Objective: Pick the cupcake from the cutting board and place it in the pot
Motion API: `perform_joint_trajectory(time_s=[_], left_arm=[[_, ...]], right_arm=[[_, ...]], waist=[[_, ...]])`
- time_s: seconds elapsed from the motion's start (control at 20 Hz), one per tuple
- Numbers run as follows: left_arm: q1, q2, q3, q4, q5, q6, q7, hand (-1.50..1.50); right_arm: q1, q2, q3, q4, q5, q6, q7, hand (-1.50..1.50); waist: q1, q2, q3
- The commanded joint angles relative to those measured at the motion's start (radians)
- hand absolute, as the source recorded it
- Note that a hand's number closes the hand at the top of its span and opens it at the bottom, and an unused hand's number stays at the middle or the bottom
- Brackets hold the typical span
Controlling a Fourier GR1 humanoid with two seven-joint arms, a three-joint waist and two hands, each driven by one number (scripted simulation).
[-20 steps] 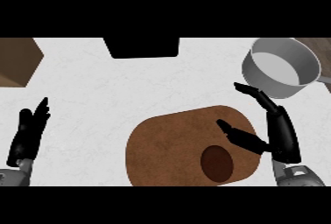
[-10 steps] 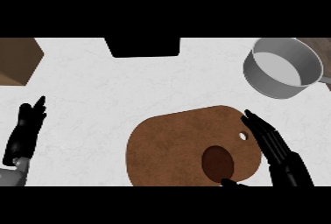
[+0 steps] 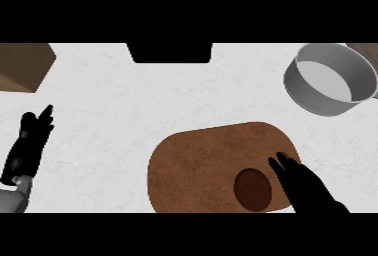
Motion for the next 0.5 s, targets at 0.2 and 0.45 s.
perform_joint_trajectory(time_s=[0.2, 0.45], left_arm=[[-0.027, 0.0, 0.0, -0.043, -0.032, 0.003, 0.062, 0.0], [0.038, -0.047, -0.012, -0.066, -0.061, 0.026, 0.018, 0.0]], right_arm=[[-0.132, 0.212, 0.128, -0.085, -0.054, 0.373, 0.396, -1.5], [-0.127, 0.259, 0.051, -0.039, -0.062, 0.403, 0.406, -1.5]], waist=[[0.013, 0.004, 0.004], [0.012, 0.004, 0.005]])
